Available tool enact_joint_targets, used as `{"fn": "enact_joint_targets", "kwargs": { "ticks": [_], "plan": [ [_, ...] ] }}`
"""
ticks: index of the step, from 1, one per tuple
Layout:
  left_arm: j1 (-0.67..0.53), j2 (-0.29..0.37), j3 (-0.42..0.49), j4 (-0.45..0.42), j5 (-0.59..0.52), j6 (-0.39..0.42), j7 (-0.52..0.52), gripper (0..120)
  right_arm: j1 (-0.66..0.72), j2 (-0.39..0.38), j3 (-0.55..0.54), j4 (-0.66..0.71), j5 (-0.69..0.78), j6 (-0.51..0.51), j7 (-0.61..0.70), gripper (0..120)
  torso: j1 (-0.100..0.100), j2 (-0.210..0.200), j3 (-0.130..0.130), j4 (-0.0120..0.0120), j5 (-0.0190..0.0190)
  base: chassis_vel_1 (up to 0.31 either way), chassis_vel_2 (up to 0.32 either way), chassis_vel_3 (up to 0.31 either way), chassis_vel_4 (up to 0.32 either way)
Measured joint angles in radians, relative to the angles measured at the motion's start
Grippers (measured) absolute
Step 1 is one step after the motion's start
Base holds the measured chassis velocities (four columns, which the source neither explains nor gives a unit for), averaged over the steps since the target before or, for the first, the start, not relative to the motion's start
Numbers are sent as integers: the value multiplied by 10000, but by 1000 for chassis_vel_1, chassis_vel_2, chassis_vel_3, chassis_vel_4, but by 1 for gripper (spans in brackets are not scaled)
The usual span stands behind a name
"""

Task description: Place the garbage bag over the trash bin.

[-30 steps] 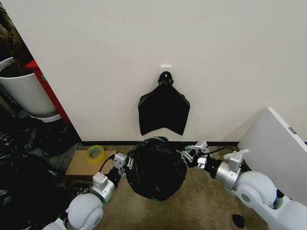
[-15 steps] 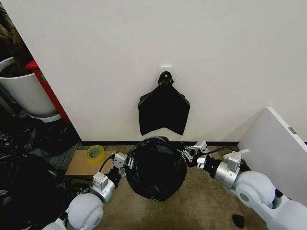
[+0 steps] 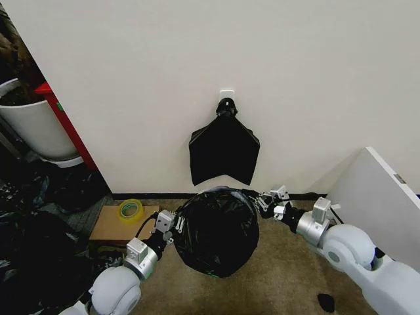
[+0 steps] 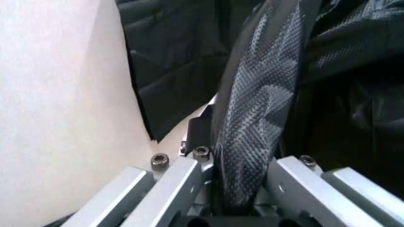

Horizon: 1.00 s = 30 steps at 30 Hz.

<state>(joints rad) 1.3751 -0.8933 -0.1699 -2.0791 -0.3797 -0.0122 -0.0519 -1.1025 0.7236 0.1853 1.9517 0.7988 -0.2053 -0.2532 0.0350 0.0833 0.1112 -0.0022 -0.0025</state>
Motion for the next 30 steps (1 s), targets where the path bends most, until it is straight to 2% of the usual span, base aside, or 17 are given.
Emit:
{"fn": "enact_joint_targets", "kwargs": {
  "ticks": [8, 11, 13, 14, 16, 18, 20, 21, 23, 24, 27, 30],
  "plan": [
    [55, 37, -33, -54, 25, -201, 104, 1, 384, 104, -384, -762, -127, 52, -34, 0, 0, 0, 0, 0, 1, 0, 0, 0, 0],
    [91, 55, -102, 35, 15, -210, 61, 1, 63, -42, 307, -521, 802, 128, -105, 1, 0, 0, -1, 1, -3, 0, 0, 0, 0],
    [91, 60, -103, 51, 12, -210, 57, 1, 6, -83, 383, -464, 929, 151, -148, 4, 0, 0, -1, 0, -2, 0, 0, 0, 0],
    [79, 62, -102, 83, -5, -210, 50, 1, -249, -250, 660, -218, 1421, 235, -340, 11, 0, 0, -1, 0, 0, 0, 0, 0, 0],
    [60, 58, -98, 100, -15, -211, 47, 1, -407, -345, 796, -62, 1664, 279, -472, 15, 0, 0, -1, -1, -1, 0, 0, 0, 0],
    [-29, 31, -56, 150, -30, -206, 35, 1, -914, -555, 1129, 385, 2146, 517, -1089, 25, 0, 0, -2, -1, -2, 0, 0, 0, 0],
    [-44, 27, -47, 155, -35, -200, 32, 1, -1056, -588, 1188, 494, 2195, 577, -1288, 28, 0, 0, -1, -1, -2, 0, 0, 0, 0],
    [-55, 27, -38, 153, -58, -182, 31, 1, -1352, -618, 1306, 716, 2233, 648, -1726, 36, 0, 0, -2, -2, 0, 0, 0, 0, 0],
    [-33, 48, -51, 116, -63, -160, 25, 1, -1543, -611, 1355, 869, 2218, 680, -2024, 45, 0, 0, -2, -2, -1, 0, 0, 0, 0],
    [-33, 48, -51, 116, -63, -160, 25, 1, -1543, -611, 1355, 869, 2218, 680, -2024, 45, 0, 0, -2, -2, -1, 0, 0, 0, 0],
    [58, 80, -107, 49, -39, -106, -35, 1, -1479, -519, 1274, 882, 2121, 689, -2014, 60, 0, 0, -1, -1, 0, 0, 0, 0, 0],
    [112, 85, -123, -17, -21, -99, -35, 1, -1382, -471, 1202, 869, 2155, 671, -1858, 65, 0, 0, -1, 1, 0, 0, 0, 0, 0]
  ]
}}
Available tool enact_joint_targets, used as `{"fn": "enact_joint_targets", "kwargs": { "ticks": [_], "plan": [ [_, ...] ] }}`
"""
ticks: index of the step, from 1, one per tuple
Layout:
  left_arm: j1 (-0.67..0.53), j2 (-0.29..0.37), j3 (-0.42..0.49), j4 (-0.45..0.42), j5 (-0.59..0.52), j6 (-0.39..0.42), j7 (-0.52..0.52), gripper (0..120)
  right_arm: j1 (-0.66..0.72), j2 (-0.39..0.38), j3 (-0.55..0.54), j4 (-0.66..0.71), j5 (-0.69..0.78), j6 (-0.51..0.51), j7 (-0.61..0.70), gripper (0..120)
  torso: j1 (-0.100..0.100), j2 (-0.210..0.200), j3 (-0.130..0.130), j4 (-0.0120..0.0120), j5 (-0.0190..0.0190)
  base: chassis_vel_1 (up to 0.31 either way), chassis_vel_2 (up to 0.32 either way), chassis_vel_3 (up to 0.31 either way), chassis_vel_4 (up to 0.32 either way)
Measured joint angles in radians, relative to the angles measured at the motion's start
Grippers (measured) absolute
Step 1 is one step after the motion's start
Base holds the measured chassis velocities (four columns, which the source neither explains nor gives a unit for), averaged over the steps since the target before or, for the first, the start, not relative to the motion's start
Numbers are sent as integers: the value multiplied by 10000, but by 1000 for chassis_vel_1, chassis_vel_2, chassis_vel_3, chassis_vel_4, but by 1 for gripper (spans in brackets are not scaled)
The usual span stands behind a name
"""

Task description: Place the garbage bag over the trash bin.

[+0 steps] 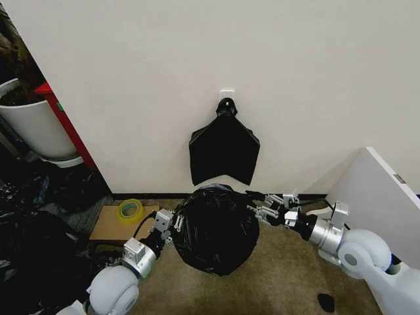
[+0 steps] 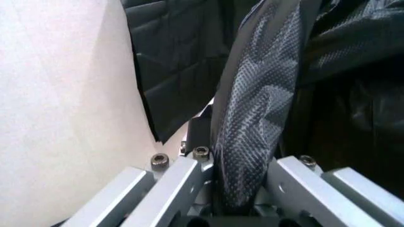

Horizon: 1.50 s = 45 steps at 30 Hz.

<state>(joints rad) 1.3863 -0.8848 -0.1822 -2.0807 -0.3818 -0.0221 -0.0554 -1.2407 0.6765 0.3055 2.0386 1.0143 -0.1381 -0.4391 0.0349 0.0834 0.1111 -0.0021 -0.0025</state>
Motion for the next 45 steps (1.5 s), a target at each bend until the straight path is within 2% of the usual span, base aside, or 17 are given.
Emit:
{"fn": "enact_joint_targets", "kwargs": {
  "ticks": [2, 6, 8, 11, 12, 14, 15, 18, 29, 33, 45],
  "plan": [
    [19, 0, -5, -28, 7, 0, 1, 1, 31, 18, -18, 1, 70, -14, 79, 61, 0, 0, 0, 0, 0, 0, 0, 0, 0],
    [35, -33, -12, -43, 14, -23, 12, 1, 31, 14, -27, 31, 263, -36, 115, 42, 0, 0, 0, -1, 0, 0, 0, 0, 0],
    [36, -40, -12, -39, 14, -28, 13, 1, 22, 2, -28, 31, 258, -41, 97, 39, 0, 0, 0, -1, 0, 0, 0, 0, 0],
    [29, -58, 10, -36, 19, -29, 17, 1, 7, -5, -72, 27, 124, -45, 42, 25, 0, 0, 0, -1, 0, 0, 0, 0, 0],
    [29, -58, 10, -36, 19, -29, 17, 1, 7, -5, -72, 27, 124, -45, 42, 25, 0, 0, 0, -1, 0, 0, 0, 0, 0],
    [19, -68, 14, -47, 20, -28, 17, 1, 9, 9, -102, -7, 40, -45, 11, 14, 0, 0, 1, -1, 0, 0, 0, 0, 0],
    [19, -68, 14, -47, 20, -28, 17, 1, 9, 9, -102, -7, 40, -45, 11, 14, 0, 0, 1, -1, 0, 0, 0, 0, 0],
    [20, -62, -7, -77, 20, -27, 19, 1, 68, 29, -132, -6, 116, -67, 56, 0, 0, 0, 1, -1, 0, 0, 0, 0, 0],
    [50, -52, 35, -109, 205, -56, 124, 1, 499, 131, -336, -123, 407, -168, 870, 0, 0, 0, 1, -1, -1, 0, 0, 0, 0],
    [86, -62, 122, -130, 379, -189, 265, 1, 1186, 330, -818, -779, -117, -484, 1618, 0, 0, 0, 2, 0, 0, 0, 0, 0, 0],
    [58, -35, 120, -165, 472, -575, 397, 1, 1528, 312, -1315, -1902, -1101, -856, 1767, 0, 0, 0, 1, -2, 0, 0, 0, 0, 0]
  ]
}}
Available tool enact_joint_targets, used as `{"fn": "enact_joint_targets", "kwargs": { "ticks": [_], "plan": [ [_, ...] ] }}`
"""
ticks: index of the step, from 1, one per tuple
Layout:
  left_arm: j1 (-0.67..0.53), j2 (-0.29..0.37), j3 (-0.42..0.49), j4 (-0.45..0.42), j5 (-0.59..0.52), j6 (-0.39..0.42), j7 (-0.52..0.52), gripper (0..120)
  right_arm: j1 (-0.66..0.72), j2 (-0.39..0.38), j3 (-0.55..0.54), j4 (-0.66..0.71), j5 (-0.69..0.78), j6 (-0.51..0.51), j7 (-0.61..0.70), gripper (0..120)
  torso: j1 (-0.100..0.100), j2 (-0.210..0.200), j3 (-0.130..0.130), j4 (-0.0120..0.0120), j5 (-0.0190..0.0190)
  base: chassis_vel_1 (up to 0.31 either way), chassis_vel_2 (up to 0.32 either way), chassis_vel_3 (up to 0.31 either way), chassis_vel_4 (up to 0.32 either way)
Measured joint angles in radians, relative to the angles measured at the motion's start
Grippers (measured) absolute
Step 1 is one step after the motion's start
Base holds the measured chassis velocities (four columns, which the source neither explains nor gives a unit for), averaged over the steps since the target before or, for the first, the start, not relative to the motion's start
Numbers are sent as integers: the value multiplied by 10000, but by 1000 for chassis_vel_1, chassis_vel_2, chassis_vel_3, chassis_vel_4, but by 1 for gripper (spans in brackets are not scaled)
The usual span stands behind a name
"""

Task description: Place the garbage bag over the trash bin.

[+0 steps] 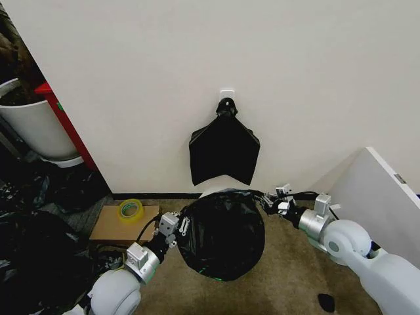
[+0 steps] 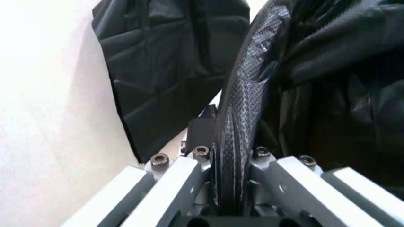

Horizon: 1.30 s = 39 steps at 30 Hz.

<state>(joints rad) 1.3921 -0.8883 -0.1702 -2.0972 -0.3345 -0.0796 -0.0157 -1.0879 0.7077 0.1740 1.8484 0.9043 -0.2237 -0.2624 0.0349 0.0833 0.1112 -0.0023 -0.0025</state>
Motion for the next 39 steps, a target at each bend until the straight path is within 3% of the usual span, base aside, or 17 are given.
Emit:
{"fn": "enact_joint_targets", "kwargs": {
  "ticks": [13, 15, 20, 22, 24, 25, 27, 30, 36, 39],
  "plan": [
    [26, -3, -7, 76, -298, 83, -170, 1, -199, 51, 222, -20, -87, -16, 162, 1, 0, 0, -1, 1, 0, 0, 0, 0, 0],
    [-51, -161, -25, 164, -854, 570, -703, 1, -397, 94, 612, 149, 96, 63, 670, 14, 0, 0, -1, 1, 0, 0, 0, 0, 0],
    [-299, -535, -69, 262, -2075, 1290, -1843, 1, -1097, 209, 1340, 1001, 42, -27, 2072, 26, 0, 0, -1, 4, 0, 0, 0, 0, 0],
    [-451, -748, -80, 340, -2831, 1597, -2425, 1, -1807, 310, 1691, 2024, -201, -488, 3221, 36, 0, 0, -1, -11, -4, 0, 0, 0, 0],
    [-443, -845, -110, 355, -2995, 1640, -2563, 1, -1928, 374, 1641, 2445, -234, -682, 3611, 40, 0, 0, -2, -9, -1, 0, 0, 0, 0],
    [-442, -1001, -115, 406, -3090, 1649, -2693, 1, -2060, 503, 1532, 3057, -234, -1061, 4080, 47, 0, 0, -1, 2, 2, 0, 0, 0, 0],
    [-467, -1099, -86, 459, -3112, 1649, -2752, 1, -2179, 624, 1451, 3474, -225, -1277, 4347, 47, 0, 0, -1, 3, 0, 0, 0, 0, 0],
    [-489, -1483, 101, 579, -3083, 1649, -2910, 1, -2416, 1127, 987, 4531, -366, -1913, 4919, 33, 0, 0, -2, 2, 0, 0, 0, 0, 0],
    [-795, -1704, 874, 808, -2875, 1650, -3051, 1, -2408, 1428, 511, 4979, -471, -2448, 5275, 16, 0, 0, -2, -2, -2, 0, 0, 0, 0],
    [-1245, -1947, 1618, 1012, -2744, 1659, -3197, 1, -1960, 1674, -338, 4734, -726, -2686, 5682, 0, 0, 0, -1, 0, -1, 0, 0, 0, 0]
  ]
}}
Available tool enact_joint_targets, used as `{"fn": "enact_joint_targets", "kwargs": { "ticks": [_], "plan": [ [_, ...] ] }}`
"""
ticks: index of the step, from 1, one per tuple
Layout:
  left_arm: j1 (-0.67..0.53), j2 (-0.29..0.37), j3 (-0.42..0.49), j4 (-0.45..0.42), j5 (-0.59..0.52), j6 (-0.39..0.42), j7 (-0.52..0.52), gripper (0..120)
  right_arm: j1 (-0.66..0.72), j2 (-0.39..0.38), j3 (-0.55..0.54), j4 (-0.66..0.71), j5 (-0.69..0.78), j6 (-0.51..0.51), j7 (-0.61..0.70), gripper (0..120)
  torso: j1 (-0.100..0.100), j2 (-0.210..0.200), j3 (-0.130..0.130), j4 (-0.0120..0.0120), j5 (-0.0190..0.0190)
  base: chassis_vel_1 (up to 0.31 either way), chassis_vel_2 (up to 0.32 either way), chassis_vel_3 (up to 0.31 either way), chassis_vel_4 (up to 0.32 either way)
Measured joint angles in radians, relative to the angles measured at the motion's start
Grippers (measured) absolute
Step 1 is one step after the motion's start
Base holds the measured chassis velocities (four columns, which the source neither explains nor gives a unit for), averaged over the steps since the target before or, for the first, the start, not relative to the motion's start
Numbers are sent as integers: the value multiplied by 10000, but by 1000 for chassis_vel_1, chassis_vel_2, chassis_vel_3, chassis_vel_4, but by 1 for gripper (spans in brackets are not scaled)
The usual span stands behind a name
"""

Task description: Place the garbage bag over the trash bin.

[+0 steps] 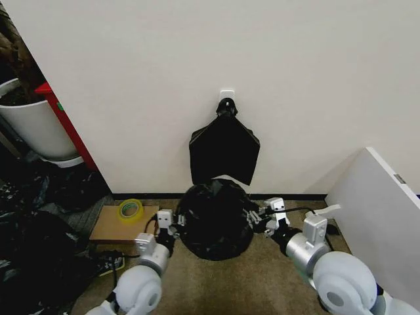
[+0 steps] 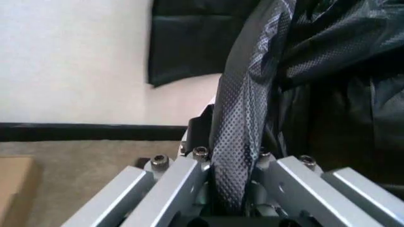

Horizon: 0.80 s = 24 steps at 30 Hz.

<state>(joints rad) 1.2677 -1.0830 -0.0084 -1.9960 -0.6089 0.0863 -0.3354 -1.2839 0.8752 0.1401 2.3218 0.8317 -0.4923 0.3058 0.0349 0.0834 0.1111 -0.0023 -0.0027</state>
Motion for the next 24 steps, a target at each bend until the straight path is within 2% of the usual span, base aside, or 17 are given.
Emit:
{"fn": "enact_joint_targets", "kwargs": {
  "ticks": [5, 8, 16, 24],
  "plan": [
    [-267, -215, 438, 171, 277, 55, -175, 1, 376, 436, -751, -576, -698, -215, 403, 0, 0, 0, 1, 0, 4, 0, 0, 0, 0],
    [-388, -337, 767, 336, 980, 91, -348, 1, 741, 749, -1325, -1064, -980, -794, 1189, 0, 0, 0, 1, 0, 0, 0, 0, 0, 0],
    [-350, -389, 1080, 353, 1928, 93, -448, 1, 1390, 980, -2055, -1739, -1143, -1264, 1752, 0, 0, 0, 1, 0, 1, 0, 0, 0, 0],
    [-225, -330, 1136, 26, 2006, 230, -453, 1, 2437, 1807, -3248, -3196, -2025, -1298, 1882, 0, 0, 0, 1, 0, 0, 0, 0, 0, 0]
  ]
}}
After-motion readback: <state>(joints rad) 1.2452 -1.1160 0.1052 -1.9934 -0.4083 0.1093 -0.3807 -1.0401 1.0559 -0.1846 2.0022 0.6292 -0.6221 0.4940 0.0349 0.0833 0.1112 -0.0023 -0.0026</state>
